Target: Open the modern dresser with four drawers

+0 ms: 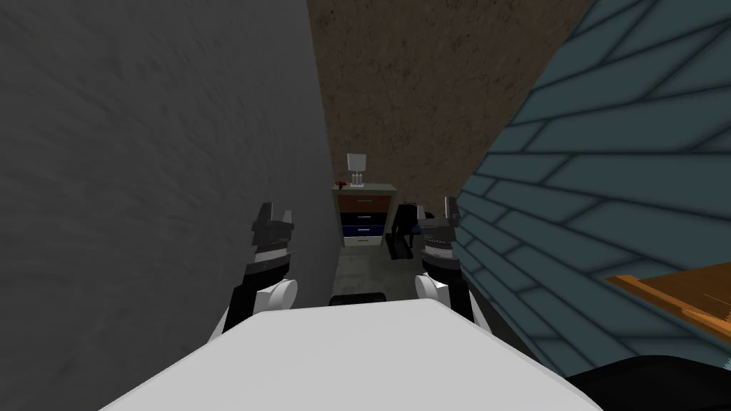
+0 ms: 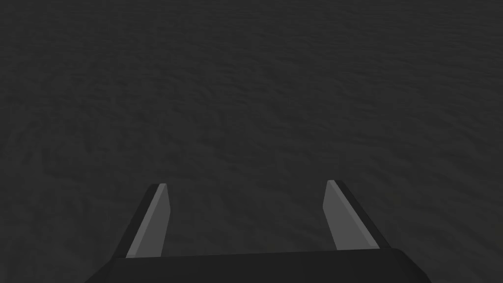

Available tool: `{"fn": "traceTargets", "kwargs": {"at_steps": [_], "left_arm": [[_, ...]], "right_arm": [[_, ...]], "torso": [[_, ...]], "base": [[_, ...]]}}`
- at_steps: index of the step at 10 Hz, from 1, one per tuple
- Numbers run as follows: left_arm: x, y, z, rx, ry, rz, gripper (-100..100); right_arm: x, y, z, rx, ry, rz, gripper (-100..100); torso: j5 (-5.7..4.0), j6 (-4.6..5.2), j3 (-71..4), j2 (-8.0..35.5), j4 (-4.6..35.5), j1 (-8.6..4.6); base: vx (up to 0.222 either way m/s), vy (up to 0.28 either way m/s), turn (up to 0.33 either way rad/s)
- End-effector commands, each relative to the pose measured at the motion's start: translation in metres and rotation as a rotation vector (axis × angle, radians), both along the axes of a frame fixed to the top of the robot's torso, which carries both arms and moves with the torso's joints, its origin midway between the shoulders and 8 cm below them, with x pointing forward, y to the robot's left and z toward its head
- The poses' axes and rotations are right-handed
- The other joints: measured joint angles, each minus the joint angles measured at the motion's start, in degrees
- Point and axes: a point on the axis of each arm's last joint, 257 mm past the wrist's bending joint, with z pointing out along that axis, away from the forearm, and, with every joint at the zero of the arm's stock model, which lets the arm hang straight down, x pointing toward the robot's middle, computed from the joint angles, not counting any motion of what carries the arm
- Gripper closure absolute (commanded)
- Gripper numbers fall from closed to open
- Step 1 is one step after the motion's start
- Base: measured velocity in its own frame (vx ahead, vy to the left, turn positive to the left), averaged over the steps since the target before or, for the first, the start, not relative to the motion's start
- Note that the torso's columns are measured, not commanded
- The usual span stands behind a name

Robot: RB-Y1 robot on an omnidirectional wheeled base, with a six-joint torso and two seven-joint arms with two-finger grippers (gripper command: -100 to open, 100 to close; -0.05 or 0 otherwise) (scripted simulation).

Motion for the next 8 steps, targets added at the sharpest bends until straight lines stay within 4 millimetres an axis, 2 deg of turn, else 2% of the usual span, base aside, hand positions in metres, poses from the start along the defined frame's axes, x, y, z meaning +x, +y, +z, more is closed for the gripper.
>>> {"fn": "traceTargets", "kwargs": {"at_steps": [1, 8], "left_arm": [[0.0, 0.0, 0.0, 0.0, 0.0, 0.0, 0], [-0.0001, 0.0, 0.0002, 0.0, 0.0, 0.0, 0]], "right_arm": [[0.0, 0.0, 0.0, 0.0, 0.0, 0.0, 0], [-0.0001, 0.0, 0.0001, 0.0, 0.0, 0.0, 0]], "torso": [[0.0, 0.0, -4.7, 2.3, 2.3, 0.0], [0.0, 0.0, -62.3, 31.2, 31.1, 0.0]], "base": [[0.0, 0.0, 0.0], [0.0, 0.0, 0.0]]}}
